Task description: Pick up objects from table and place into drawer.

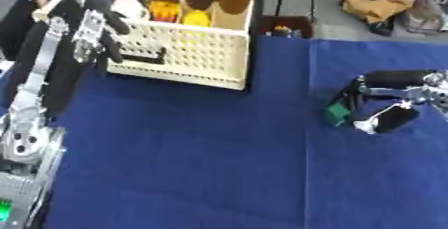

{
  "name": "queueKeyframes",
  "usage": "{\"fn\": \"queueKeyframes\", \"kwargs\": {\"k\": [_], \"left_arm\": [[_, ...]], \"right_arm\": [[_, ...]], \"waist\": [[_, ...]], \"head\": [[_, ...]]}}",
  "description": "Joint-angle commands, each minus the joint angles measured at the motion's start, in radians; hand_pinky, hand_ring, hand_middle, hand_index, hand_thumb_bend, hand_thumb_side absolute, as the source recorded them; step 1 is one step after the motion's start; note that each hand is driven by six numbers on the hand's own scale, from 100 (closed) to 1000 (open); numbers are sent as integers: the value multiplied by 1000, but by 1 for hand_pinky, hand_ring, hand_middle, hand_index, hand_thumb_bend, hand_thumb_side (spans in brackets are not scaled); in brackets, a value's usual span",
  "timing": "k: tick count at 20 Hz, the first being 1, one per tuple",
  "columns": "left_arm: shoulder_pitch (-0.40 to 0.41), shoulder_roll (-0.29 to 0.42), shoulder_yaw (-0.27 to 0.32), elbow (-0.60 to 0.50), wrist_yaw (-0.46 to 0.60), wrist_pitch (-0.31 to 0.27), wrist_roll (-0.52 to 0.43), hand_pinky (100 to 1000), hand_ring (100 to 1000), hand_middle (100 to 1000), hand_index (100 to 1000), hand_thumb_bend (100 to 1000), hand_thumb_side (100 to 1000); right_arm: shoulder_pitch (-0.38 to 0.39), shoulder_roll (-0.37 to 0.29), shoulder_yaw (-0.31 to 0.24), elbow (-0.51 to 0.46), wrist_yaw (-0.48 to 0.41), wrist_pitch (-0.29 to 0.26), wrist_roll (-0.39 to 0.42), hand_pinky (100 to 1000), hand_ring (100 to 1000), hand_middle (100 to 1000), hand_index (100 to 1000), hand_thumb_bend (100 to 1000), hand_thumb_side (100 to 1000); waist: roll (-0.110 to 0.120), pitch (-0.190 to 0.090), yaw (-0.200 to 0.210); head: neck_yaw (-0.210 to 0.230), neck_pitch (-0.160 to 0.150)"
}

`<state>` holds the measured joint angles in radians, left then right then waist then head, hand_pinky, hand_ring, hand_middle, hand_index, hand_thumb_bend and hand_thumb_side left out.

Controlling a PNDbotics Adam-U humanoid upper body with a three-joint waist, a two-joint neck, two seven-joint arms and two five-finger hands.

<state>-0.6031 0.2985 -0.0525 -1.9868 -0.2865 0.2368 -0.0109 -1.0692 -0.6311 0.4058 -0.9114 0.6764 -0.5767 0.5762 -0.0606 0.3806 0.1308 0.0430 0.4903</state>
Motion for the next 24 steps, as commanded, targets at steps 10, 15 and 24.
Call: {"fn": "queueKeyframes", "kwargs": {"k": [10, 15, 24], "left_arm": [[-5, 3, 4, -13, 4, 6, -5, 171, 357, 498, 880, 100, 956], [-3, 2, 4, -13, 3, 9, -9, 171, 358, 499, 879, 100, 958], [0, 3, 4, -13, 0, 13, -19, 171, 357, 500, 879, 100, 960]], "right_arm": [[0, -17, -17, -1, -80, -330, 331, 526, 563, 463, 714, 100, 416], [2, -20, -20, -5, -98, -330, 331, 519, 555, 454, 688, 100, 413], [-18, -44, -17, -33, 6, -330, 331, 607, 692, 608, 951, 115, 458]], "waist": [[7, -15, -3], [7, -13, -3], [7, -15, -8]], "head": [[2, -8], [4, -9], [9, 4]]}}
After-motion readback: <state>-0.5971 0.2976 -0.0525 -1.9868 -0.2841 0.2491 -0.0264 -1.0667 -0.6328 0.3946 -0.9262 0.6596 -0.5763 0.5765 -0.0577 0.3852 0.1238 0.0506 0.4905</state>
